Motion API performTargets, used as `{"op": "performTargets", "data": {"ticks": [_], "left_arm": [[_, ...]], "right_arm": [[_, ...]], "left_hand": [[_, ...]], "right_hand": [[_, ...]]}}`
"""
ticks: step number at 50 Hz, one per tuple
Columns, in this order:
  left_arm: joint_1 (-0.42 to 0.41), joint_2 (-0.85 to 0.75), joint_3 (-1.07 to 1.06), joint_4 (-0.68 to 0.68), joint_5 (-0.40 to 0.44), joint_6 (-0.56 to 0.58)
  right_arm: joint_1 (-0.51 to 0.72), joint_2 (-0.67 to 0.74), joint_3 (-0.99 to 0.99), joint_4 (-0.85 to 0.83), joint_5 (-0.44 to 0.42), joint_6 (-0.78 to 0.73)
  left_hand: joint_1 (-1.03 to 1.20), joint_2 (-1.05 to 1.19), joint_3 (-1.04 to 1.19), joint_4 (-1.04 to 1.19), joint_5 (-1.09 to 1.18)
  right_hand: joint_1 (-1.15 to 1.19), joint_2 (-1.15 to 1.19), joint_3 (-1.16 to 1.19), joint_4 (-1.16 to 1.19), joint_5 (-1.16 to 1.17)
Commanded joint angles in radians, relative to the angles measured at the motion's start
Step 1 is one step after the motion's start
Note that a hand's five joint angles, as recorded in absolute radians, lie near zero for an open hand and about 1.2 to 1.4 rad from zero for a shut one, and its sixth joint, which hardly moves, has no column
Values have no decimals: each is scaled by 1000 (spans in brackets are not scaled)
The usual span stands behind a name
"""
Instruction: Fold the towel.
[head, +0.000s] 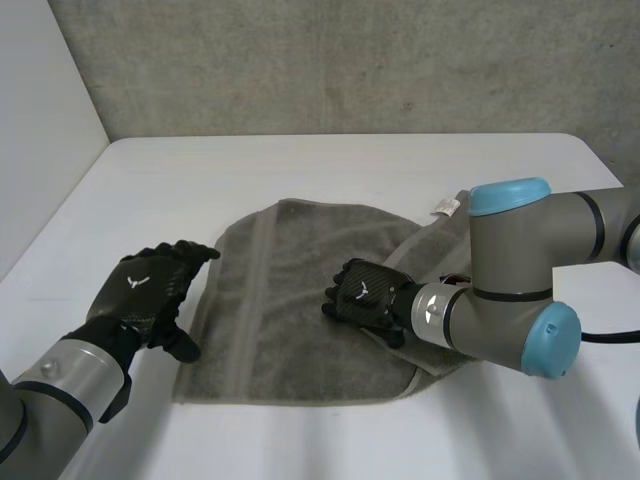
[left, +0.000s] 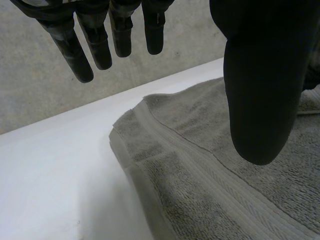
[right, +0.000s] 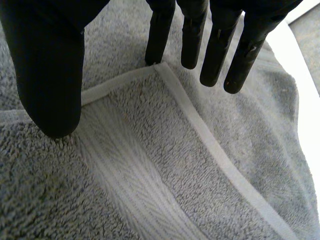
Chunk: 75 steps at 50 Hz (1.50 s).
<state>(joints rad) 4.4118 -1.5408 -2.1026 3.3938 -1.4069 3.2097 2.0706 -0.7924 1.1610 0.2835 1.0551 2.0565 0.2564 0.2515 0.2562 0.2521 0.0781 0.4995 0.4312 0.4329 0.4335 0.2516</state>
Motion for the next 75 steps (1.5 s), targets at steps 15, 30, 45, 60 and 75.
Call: {"op": "performTargets", "data": {"ticks": [15,30,45,60,75], "left_arm": [[6,-1,-11,30,0,1],[6,-7,-14,30,0,1],[6,-7,-20,30,0,1],[-11,-13,-56,25,2,6],[-38,-71,-85,16,83,179]], "right_arm": [[-20,4,-7,-50,83,13],[-90,-47,29,-78,82,65],[-139,-59,49,-99,77,88],[-294,-123,61,-197,97,315],[-385,-131,109,-288,290,478]], "left_hand": [[16,21,16,20,20],[13,18,13,17,17],[7,12,7,11,11],[30,35,31,35,34],[157,162,157,161,160]], "right_hand": [[217,285,283,283,290],[234,303,301,300,308],[880,948,947,946,954],[897,965,963,963,970],[897,965,963,963,970]]}}
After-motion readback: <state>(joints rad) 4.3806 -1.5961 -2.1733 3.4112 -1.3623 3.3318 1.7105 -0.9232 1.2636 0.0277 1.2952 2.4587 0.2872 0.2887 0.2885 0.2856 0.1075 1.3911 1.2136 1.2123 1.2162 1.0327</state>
